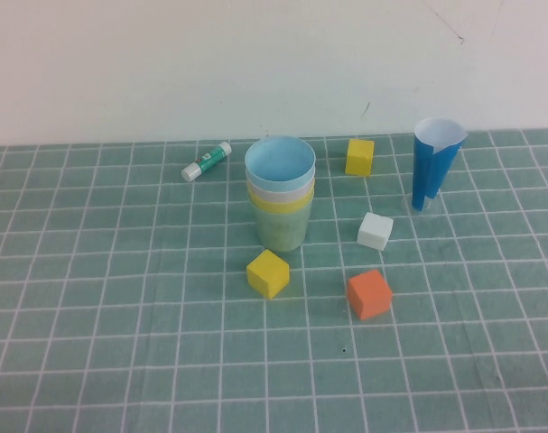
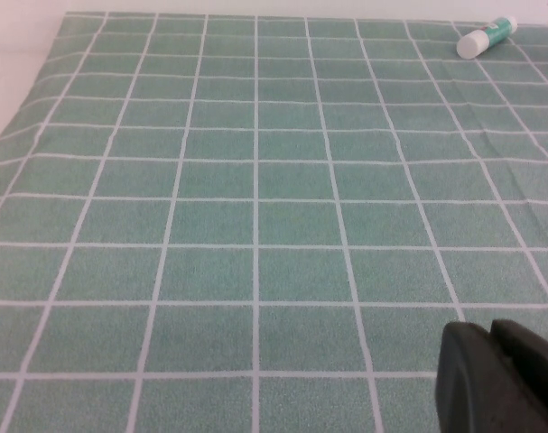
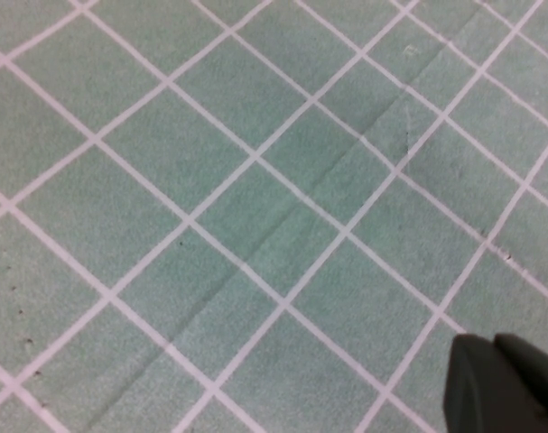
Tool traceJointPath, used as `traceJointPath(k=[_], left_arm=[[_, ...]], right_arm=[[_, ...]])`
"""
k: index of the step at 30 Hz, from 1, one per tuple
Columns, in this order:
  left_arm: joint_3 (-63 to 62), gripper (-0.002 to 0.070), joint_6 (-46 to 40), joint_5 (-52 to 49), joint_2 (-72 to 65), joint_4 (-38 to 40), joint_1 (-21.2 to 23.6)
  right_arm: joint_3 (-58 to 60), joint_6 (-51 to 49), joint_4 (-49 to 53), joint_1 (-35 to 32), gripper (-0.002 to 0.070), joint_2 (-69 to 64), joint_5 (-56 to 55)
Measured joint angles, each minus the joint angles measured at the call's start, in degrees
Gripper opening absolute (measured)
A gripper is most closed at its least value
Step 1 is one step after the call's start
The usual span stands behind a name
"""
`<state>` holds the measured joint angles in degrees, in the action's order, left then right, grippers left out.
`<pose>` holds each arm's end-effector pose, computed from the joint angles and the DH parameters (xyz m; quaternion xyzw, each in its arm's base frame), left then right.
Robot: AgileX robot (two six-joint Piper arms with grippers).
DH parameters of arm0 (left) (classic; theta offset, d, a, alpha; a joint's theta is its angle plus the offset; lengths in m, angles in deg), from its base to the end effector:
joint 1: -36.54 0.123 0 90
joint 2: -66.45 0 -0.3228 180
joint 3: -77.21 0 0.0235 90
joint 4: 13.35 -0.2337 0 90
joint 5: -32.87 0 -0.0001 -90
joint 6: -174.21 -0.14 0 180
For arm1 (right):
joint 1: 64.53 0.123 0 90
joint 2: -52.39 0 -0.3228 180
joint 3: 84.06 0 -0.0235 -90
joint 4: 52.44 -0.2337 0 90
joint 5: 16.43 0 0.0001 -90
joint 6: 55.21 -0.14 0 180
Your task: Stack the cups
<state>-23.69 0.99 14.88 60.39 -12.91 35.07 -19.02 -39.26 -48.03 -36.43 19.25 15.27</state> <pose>0.0462 -0.0015 0.1683 -0.0384 0.7825 -0.0479 0.6196 0.0660 0.0288 0.1999 -0.3590 0.8312 0.0128 0.4243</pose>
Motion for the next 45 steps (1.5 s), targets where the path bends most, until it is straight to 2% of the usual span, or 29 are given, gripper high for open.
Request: traceJointPath(k=[5,9,17,23,45], left_arm=[[0.0,-0.0001,0.0,0.0,0.0,0.0,0.0],[0.0,-0.0001,0.0,-0.03,0.0,0.09,0.0],[0.0,-0.0001,0.0,-0.03,0.0,0.09,0.0],[0.0,-0.0001,0.0,-0.03,0.0,0.09,0.0],[0.0,-0.0001,0.0,-0.13,0.0,0.21,0.0]], right_arm=[[0.0,0.0,0.0,0.0,-0.0002,0.84,0.0],[0.14,0.73,0.14,-3.71,-0.0002,6.63,0.0],[3.89,0.48,1.16,-21.13,-0.0002,20.65,-4.81],[11.91,-1.31,-1.41,-28.35,-0.0002,26.59,-8.66],[14.31,-6.04,-4.42,-29.06,-0.0003,27.0,-11.5]])
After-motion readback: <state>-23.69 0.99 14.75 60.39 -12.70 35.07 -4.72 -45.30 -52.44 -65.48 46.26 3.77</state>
